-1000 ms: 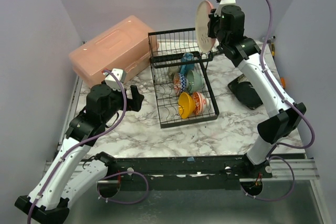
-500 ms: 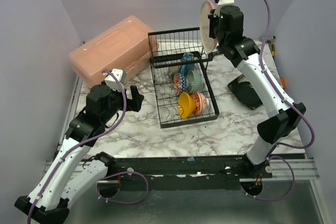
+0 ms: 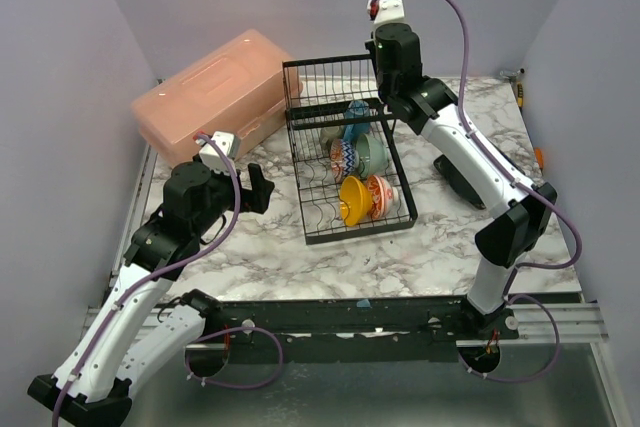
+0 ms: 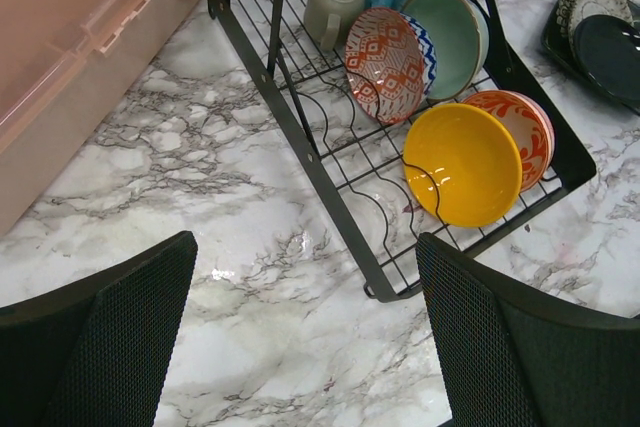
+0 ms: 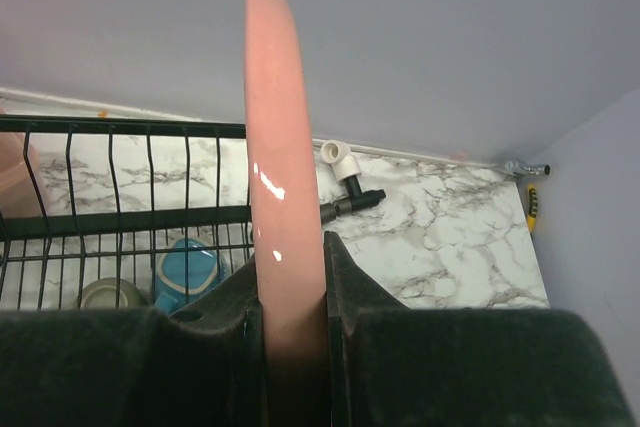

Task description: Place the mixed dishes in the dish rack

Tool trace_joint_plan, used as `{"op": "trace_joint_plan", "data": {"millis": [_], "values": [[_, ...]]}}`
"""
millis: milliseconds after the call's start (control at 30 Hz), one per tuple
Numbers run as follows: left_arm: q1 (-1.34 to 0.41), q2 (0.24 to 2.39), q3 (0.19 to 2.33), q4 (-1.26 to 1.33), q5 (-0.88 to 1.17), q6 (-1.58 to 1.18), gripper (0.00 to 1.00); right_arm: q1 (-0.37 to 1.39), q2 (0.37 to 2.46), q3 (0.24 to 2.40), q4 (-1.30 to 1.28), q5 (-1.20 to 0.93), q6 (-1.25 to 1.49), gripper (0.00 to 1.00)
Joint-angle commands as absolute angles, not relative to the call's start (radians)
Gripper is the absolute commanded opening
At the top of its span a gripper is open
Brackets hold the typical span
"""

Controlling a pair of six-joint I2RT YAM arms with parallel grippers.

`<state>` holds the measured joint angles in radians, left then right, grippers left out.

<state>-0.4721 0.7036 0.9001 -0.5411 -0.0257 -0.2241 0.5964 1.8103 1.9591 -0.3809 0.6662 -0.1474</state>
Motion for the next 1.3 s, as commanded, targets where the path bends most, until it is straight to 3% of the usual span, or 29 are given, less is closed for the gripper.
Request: {"op": "trace_joint_plan", "data": {"millis": [0, 233, 567, 767, 1000, 1267], "values": [[-0.468, 0.689, 0.888, -0.531, -0.003, -0.216, 0.9, 0.598, 1.815, 1.976, -0.297, 0.758, -0.117, 0.0], [-0.468, 0.686, 0.888, -0.534, -0.001, -0.218, 0.9, 0.598, 1.822, 1.978, -0.308, 0.756, -0.061, 0.06], [-0.467, 0.683, 0.886, -0.534, -0.001, -0.218, 0.9, 0.583, 1.821, 1.987, -0.311, 0.758, -0.045, 0.5], [-0.467, 0.692, 0.886, -0.536, -0.001, -0.218, 0.9, 0.582, 1.822, 2.025, -0.365, 0.735, -0.024, 0.61], [-0.467, 0.699, 0.887, -0.536, -0.001, -0.216, 0.9, 0.583, 1.73, 2.015, -0.433, 0.653, 0.064, 0.82], [-0.468, 0.713, 0.888, -0.539, -0.001, -0.217, 0.9, 0.581, 1.543, 1.888, -0.476, 0.668, 0.125, 0.91]]}}
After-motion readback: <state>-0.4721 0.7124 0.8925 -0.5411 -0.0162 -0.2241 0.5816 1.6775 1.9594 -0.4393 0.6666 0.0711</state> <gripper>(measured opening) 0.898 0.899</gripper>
